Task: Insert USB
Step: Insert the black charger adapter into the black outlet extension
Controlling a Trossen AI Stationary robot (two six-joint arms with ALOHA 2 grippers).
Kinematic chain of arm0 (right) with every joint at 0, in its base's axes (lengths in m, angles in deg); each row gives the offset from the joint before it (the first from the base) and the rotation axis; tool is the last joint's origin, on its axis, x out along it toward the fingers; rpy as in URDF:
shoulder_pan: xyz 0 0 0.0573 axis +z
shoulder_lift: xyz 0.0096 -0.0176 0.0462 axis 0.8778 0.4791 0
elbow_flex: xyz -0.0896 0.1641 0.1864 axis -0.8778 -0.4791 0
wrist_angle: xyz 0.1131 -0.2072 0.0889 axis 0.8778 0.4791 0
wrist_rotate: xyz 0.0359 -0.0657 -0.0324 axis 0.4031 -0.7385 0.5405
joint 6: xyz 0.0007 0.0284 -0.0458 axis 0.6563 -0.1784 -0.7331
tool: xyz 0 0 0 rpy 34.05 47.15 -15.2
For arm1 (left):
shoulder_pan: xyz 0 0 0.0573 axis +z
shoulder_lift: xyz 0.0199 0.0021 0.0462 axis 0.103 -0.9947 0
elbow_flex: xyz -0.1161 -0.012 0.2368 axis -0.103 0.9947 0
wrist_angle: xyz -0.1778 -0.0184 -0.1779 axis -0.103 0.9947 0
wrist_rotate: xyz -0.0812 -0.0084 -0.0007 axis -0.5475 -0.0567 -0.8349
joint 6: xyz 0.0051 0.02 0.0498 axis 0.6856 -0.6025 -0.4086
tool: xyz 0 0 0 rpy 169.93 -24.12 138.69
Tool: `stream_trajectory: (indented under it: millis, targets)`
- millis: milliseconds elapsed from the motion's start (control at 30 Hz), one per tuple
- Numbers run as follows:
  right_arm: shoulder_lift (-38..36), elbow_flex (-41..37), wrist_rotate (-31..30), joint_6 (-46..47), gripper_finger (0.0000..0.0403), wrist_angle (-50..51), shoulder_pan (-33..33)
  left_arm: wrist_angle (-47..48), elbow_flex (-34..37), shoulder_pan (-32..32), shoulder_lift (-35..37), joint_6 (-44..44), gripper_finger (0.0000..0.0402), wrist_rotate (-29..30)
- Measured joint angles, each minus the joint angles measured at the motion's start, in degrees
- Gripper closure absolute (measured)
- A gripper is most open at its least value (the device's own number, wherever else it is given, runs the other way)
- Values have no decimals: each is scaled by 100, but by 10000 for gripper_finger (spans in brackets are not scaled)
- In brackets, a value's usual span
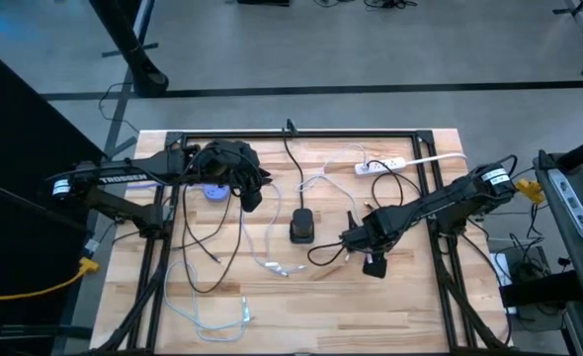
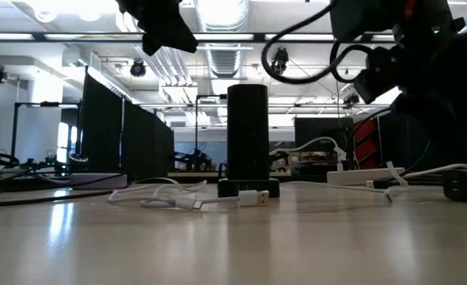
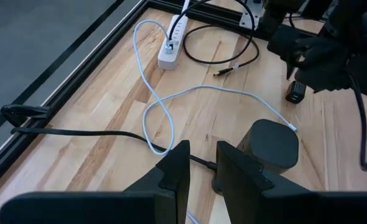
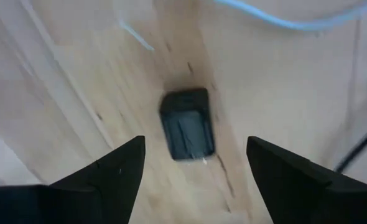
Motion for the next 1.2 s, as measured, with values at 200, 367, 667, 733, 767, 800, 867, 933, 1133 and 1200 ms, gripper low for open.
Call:
stream_trajectory:
  millis: [200,367,667,733,767,800,867,933,1133,1200]
  targets:
    - [170,-31,95,-275,163,-145,0,1,0,0,1,30,335,-2]
    - [467,-72,93,-432,178,-181,0,-2,0,0,1,31,335,-2]
    - [750,-74,91,-307,266,-356,-9,-4,0,0,1,29,335,-2]
    - [688,-74,91,-148,262,-415,-8,0,0,0,0,29,335,-2]
    - [625,-74,93,-52,262,-480,-7,-2,0,0,1,29,335,0]
    - [536,-74,91,61,262,-520,-7,-2,0,0,1,28,335,-2]
    - [315,-74,80,330,262,-579,-6,-1,0,0,1,14,335,-2]
    - [42,-23,-108,694,262,-573,2,-2,0,1,1,10,335,-2]
    - [-1274,400,-1541,1826,262,-569,124,-88,0,0,1,-135,335,-10]
    - [-1723,629,-2294,2129,262,-564,252,-194,0,0,1,-142,335,-18]
